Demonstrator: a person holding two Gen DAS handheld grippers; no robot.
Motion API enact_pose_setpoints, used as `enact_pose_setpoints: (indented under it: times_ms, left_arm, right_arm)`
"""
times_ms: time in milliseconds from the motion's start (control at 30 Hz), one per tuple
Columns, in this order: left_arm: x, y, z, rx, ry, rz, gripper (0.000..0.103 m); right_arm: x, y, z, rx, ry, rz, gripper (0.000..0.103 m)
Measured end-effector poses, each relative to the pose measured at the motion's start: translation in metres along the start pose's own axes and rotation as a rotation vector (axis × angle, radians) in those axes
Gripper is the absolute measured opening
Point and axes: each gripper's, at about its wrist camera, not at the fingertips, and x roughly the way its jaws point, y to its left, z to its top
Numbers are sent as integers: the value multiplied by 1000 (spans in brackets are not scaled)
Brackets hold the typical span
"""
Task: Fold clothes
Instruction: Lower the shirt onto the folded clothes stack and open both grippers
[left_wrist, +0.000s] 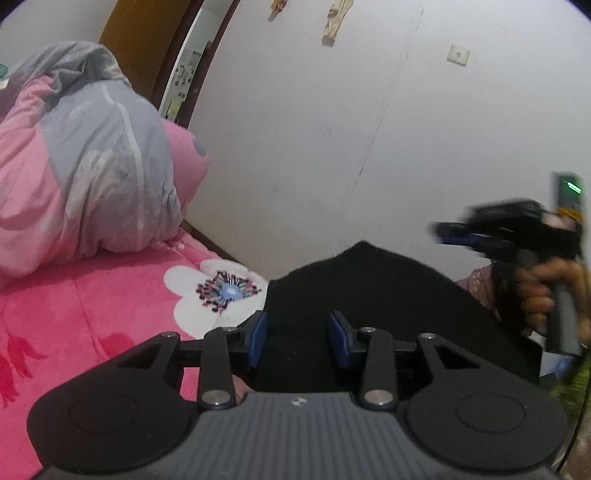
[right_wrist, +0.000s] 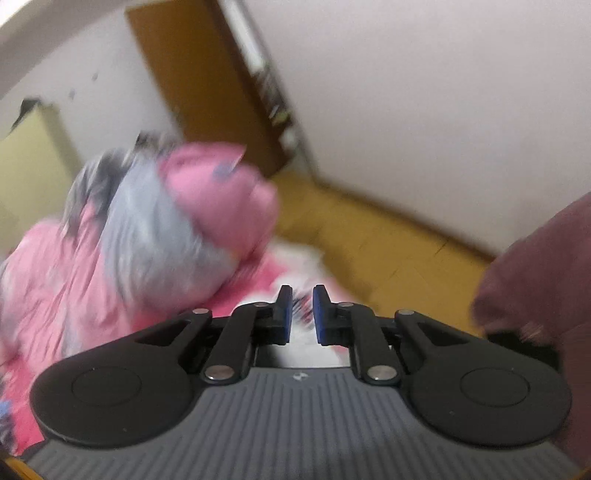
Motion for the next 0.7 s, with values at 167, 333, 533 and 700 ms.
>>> enact_pose_setpoints:
  times_ms: [167,333,533,700]
  left_arm:
    - [-13,-14,5,69,-45,27,41]
    - [-14,-30,0,109,-36,72,41]
    - [-45,-28,-7,148,-24,134,41]
    - [-105,-20,-21,176,-40,137,49]
  right_arm:
    - [-121,-47,-20,14,-167,13,14]
    - [-180,-59,-87,-28,-136,88,13]
    - [-167,-79,-142,71,-118,-45,13]
    - [-201,-69,-170,105,-220,-89,13]
